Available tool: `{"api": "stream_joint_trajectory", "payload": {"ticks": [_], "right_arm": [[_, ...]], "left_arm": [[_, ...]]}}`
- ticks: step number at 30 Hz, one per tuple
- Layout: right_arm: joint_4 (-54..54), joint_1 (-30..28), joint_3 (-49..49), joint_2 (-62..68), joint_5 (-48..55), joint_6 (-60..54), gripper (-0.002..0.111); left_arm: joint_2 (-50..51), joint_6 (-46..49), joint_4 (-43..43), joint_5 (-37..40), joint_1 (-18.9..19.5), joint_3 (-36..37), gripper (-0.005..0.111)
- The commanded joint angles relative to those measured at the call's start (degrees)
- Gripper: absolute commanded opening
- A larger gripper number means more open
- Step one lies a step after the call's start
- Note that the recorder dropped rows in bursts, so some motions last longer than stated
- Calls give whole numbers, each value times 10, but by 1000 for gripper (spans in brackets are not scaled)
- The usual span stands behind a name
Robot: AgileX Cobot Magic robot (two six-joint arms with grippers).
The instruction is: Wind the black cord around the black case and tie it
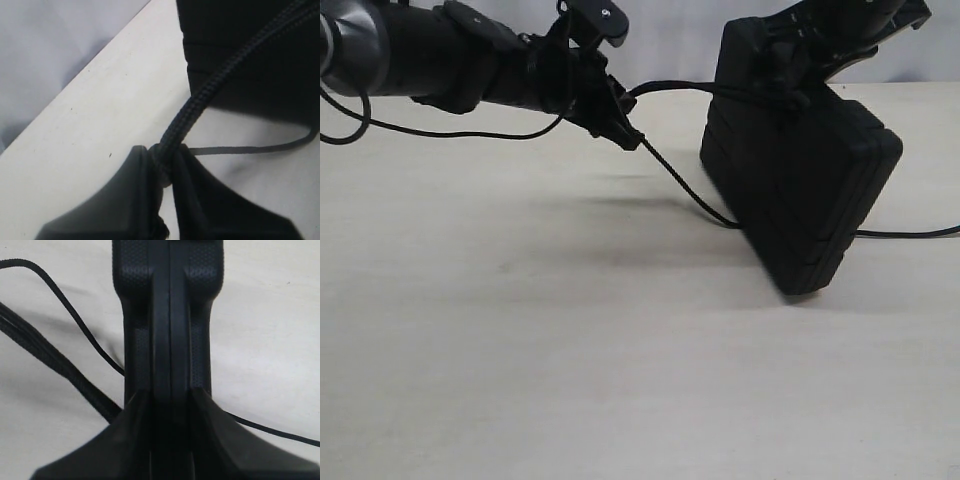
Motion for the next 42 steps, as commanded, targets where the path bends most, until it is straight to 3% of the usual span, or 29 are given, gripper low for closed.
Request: {"api": "stream_joint_trajectory", "payload": {"ticks": [1,5,11,19,26,42], "right_arm": [[12,-1,4,2,24,-5,4],[13,-1,4,2,24,-5,4],[15,-1,4,2,24,-5,4],[50,-1,4,2,24,-15,4],[66,-1,20,2,24,-20,4],[88,-1,41,2,24,-32,4]], "left_arm": [[-5,66,-4,-57,-44,0,0],[-5,69,-4,-111,-76,0,0],[-5,130,-3,-120,-112,0,0],[-5,143,-2,-160,-152,-8,0],[13,143,-2,-105,-165,-40,0],[21,144,-5,-85,-181,-73,0]]}}
